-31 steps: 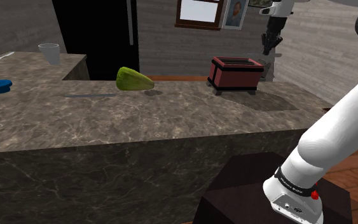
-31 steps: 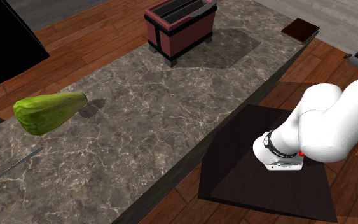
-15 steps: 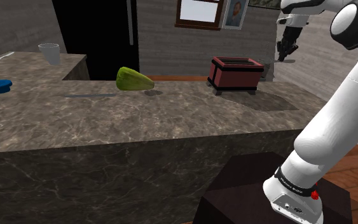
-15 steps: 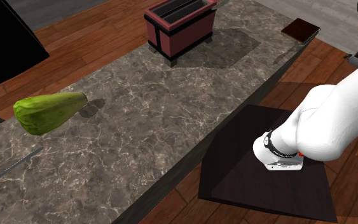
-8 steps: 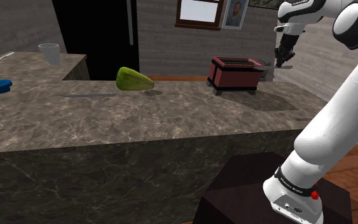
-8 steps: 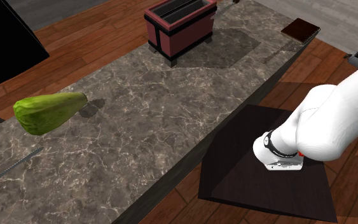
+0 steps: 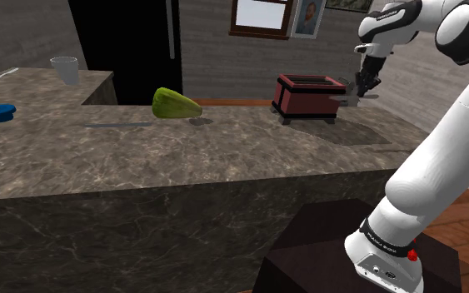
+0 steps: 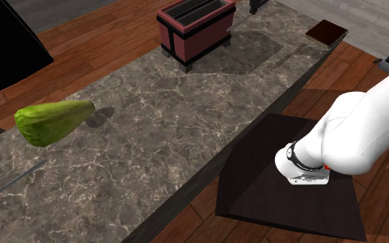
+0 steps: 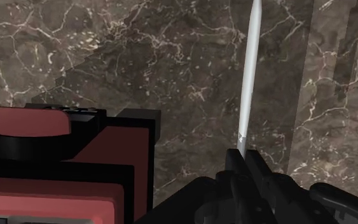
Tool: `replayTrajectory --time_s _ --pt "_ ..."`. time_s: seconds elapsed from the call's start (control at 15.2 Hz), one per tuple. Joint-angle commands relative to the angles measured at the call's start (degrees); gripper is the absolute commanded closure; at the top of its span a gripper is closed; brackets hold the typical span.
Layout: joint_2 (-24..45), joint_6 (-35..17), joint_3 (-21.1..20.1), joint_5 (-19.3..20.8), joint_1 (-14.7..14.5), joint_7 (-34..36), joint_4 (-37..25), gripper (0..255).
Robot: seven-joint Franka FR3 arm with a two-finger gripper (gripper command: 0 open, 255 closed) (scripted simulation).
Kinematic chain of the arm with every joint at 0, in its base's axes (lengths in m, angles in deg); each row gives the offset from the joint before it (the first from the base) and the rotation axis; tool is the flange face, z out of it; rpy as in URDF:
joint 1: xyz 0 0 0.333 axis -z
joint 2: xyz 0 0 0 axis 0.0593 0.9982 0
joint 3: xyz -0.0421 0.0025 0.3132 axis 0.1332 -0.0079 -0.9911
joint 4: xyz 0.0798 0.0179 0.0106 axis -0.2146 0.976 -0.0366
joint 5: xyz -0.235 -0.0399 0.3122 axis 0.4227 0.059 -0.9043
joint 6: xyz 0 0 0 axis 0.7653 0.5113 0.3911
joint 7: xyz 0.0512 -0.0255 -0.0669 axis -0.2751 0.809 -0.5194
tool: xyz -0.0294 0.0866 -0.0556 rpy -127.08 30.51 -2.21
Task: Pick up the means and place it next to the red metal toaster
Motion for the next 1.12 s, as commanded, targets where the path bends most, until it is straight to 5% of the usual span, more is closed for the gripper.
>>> replayTrajectory --time_s 0.0,1.06 --pt "-0.06 -1.61 -0.01 0.06 -0.01 0.11 1.63 255" --pt "3.4 -13.6 0.31 -2.14 0.46 -1.07 10.88 255"
